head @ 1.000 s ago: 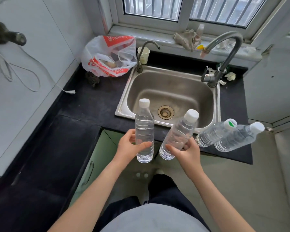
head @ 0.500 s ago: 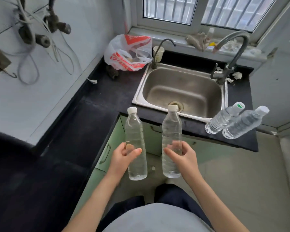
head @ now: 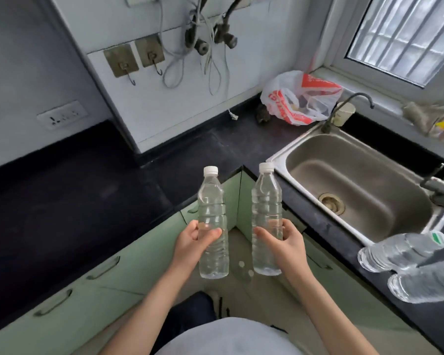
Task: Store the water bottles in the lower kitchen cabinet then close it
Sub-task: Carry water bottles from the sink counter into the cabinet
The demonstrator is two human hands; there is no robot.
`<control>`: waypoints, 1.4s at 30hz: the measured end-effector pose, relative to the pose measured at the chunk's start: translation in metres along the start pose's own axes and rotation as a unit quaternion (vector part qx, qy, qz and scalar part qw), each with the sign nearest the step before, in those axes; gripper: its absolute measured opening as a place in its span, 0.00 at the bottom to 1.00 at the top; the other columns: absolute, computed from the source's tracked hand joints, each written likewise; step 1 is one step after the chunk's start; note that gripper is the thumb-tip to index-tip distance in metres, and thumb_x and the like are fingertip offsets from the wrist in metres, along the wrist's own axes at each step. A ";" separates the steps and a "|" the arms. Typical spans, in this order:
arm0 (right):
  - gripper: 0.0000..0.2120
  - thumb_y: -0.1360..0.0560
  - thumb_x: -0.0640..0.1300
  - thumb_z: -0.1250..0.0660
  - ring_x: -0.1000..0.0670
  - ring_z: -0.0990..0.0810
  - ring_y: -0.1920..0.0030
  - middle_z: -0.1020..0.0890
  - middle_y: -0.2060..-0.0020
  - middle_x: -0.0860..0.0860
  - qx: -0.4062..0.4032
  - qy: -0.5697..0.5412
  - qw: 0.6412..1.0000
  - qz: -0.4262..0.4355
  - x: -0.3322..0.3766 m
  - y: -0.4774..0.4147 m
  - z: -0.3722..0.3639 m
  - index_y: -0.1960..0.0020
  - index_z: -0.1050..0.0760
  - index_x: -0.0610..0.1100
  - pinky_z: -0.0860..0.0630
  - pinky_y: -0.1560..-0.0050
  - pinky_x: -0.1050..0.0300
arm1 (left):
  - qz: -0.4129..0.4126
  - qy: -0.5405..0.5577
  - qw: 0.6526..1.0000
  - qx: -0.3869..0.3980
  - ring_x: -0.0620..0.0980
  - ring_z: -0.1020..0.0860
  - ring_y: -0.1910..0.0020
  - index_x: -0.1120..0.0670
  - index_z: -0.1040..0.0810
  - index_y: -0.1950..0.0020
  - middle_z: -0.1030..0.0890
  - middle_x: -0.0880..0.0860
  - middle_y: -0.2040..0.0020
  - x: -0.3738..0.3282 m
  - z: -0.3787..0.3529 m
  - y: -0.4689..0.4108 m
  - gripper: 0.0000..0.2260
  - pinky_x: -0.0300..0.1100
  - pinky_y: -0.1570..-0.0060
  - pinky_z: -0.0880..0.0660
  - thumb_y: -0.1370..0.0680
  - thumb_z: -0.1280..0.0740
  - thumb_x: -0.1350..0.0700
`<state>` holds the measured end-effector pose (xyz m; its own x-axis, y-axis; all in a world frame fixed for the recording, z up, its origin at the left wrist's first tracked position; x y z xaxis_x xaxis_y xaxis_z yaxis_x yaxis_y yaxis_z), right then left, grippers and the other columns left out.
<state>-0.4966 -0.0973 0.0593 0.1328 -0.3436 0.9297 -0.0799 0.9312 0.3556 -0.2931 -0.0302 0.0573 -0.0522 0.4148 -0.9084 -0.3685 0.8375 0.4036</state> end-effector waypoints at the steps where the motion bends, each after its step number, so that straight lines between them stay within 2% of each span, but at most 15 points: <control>1: 0.15 0.31 0.45 0.21 0.53 0.14 0.59 0.14 0.57 0.50 0.022 0.004 1.000 0.008 0.002 0.002 0.001 0.48 0.22 0.46 0.19 0.58 0.56 | 0.002 0.002 1.000 -0.024 0.51 0.15 0.53 0.58 0.23 0.43 0.14 0.52 0.53 0.002 -0.002 0.011 0.16 0.36 0.60 0.22 0.26 0.26 0.53; 4: 0.14 0.31 0.44 0.22 0.52 0.15 0.61 0.14 0.58 0.50 0.086 0.011 0.996 0.018 0.003 0.011 0.001 0.48 0.22 0.46 0.21 0.62 0.60 | 0.014 0.007 0.995 -0.096 0.41 0.17 0.57 0.51 0.23 0.51 0.16 0.47 0.58 0.014 -0.004 0.048 0.07 0.27 0.65 0.26 0.25 0.27 0.54; 6: 0.13 0.30 0.43 0.22 0.51 0.15 0.61 0.14 0.60 0.50 0.126 0.017 0.992 0.013 -0.003 0.019 -0.004 0.49 0.22 0.45 0.21 0.63 0.59 | 0.036 0.039 0.990 -0.130 0.33 0.21 0.56 0.50 0.23 0.47 0.18 0.42 0.53 0.030 0.000 0.073 0.10 0.26 0.62 0.28 0.26 0.27 0.52; 8: 0.12 0.30 0.42 0.22 0.50 0.15 0.61 0.15 0.61 0.50 0.170 0.034 0.985 0.007 -0.011 0.031 -0.011 0.50 0.22 0.45 0.21 0.63 0.59 | 0.053 0.062 0.983 -0.166 0.37 0.24 0.43 0.60 0.25 0.34 0.23 0.45 0.36 0.049 0.008 0.096 0.30 0.30 0.52 0.30 0.29 0.25 0.44; 10: 0.12 0.30 0.41 0.22 0.52 0.15 0.62 0.15 0.60 0.49 0.215 0.051 0.975 0.004 -0.020 0.046 -0.020 0.50 0.22 0.44 0.22 0.65 0.62 | 0.056 0.079 0.974 -0.204 0.42 0.28 0.34 0.63 0.29 0.31 0.31 0.48 0.27 0.062 0.016 0.124 0.41 0.35 0.45 0.31 0.34 0.25 0.39; 12: 0.13 0.30 0.41 0.23 0.53 0.15 0.62 0.15 0.59 0.48 0.263 0.070 0.962 0.008 -0.027 0.062 -0.031 0.49 0.22 0.43 0.22 0.65 0.63 | 0.072 0.107 0.963 -0.236 0.45 0.25 0.37 0.62 0.28 0.33 0.25 0.51 0.31 0.074 0.022 0.151 0.36 0.34 0.46 0.30 0.32 0.24 0.40; 14: 0.13 0.31 0.41 0.22 0.51 0.15 0.60 0.14 0.59 0.49 0.312 0.094 0.945 0.019 -0.034 0.078 -0.046 0.49 0.22 0.44 0.22 0.61 0.60 | 0.086 0.118 0.949 -0.279 0.44 0.21 0.46 0.57 0.24 0.42 0.18 0.49 0.43 0.083 0.028 0.179 0.20 0.30 0.52 0.29 0.28 0.25 0.48; 17: 0.15 0.32 0.43 0.22 0.51 0.15 0.59 0.14 0.58 0.51 0.376 0.121 0.918 0.030 -0.041 0.109 -0.070 0.48 0.22 0.46 0.22 0.60 0.59 | 0.080 0.120 0.925 -0.353 0.54 0.17 0.50 0.63 0.23 0.46 0.15 0.56 0.52 0.104 0.043 0.219 0.31 0.44 0.51 0.24 0.36 0.22 0.40; 19: 0.14 0.31 0.43 0.22 0.54 0.15 0.60 0.15 0.59 0.52 0.414 0.136 0.899 0.040 -0.046 0.132 -0.088 0.49 0.22 0.47 0.23 0.62 0.63 | 0.075 0.133 0.904 -0.399 0.53 0.18 0.55 0.64 0.23 0.48 0.16 0.59 0.56 0.116 0.053 0.249 0.38 0.47 0.53 0.24 0.44 0.24 0.35; 22: 0.14 0.32 0.42 0.22 0.57 0.16 0.63 0.15 0.60 0.52 0.463 0.159 0.870 0.059 -0.056 0.173 -0.115 0.50 0.23 0.46 0.25 0.66 0.68 | 0.092 0.143 0.872 -0.459 0.49 0.21 0.58 0.62 0.22 0.51 0.18 0.59 0.58 0.138 0.067 0.297 0.31 0.43 0.56 0.26 0.40 0.25 0.37; 25: 0.13 0.32 0.41 0.22 0.58 0.17 0.65 0.16 0.61 0.51 0.505 0.180 0.841 0.071 -0.077 0.224 -0.139 0.52 0.23 0.44 0.25 0.67 0.69 | 0.098 0.170 0.840 -0.505 0.46 0.21 0.62 0.62 0.21 0.53 0.18 0.53 0.61 0.168 0.081 0.352 0.13 0.29 0.65 0.28 0.28 0.24 0.54; 27: 0.13 0.31 0.39 0.22 0.59 0.17 0.66 0.16 0.61 0.51 0.531 0.188 0.823 0.071 -0.097 0.263 -0.150 0.51 0.23 0.44 0.26 0.67 0.69 | 0.102 0.184 0.822 -0.530 0.40 0.20 0.65 0.60 0.20 0.53 0.17 0.52 0.61 0.190 0.090 0.393 0.07 0.27 0.68 0.29 0.27 0.26 0.59; 33: 0.16 0.33 0.41 0.21 0.56 0.16 0.63 0.15 0.59 0.50 0.605 0.231 0.757 0.083 -0.154 0.396 -0.184 0.48 0.22 0.43 0.25 0.67 0.67 | 0.124 0.244 0.741 -0.613 0.49 0.17 0.61 0.59 0.19 0.50 0.15 0.58 0.56 0.264 0.115 0.530 0.09 0.32 0.67 0.25 0.28 0.25 0.57; 40: 0.16 0.32 0.42 0.22 0.57 0.16 0.62 0.15 0.57 0.51 0.709 0.275 0.641 0.106 -0.187 0.539 -0.232 0.46 0.22 0.45 0.26 0.68 0.70 | 0.113 0.310 0.631 -0.702 0.44 0.18 0.66 0.60 0.20 0.48 0.15 0.59 0.55 0.323 0.137 0.662 0.17 0.33 0.68 0.24 0.31 0.23 0.52; 42: 0.16 0.32 0.41 0.21 0.58 0.16 0.63 0.15 0.57 0.50 0.727 0.291 0.614 0.102 -0.199 0.568 -0.249 0.47 0.22 0.44 0.26 0.68 0.70 | 0.111 0.335 0.593 -0.723 0.42 0.18 0.66 0.59 0.20 0.48 0.15 0.58 0.56 0.339 0.142 0.684 0.14 0.32 0.67 0.24 0.29 0.24 0.55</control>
<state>-0.3227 0.5301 0.0529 0.2701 0.2585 0.9275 -0.8942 -0.2897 0.3412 -0.4314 0.7337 0.0410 -0.4276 -0.1834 -0.8852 -0.6690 -0.5943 0.4463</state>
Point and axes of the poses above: each hand's wrist, its own y-axis away from the middle knuckle, its own z-axis out of the back of the hand, x = y × z, the point moved 2 cm from there along -y, towards the middle knuckle
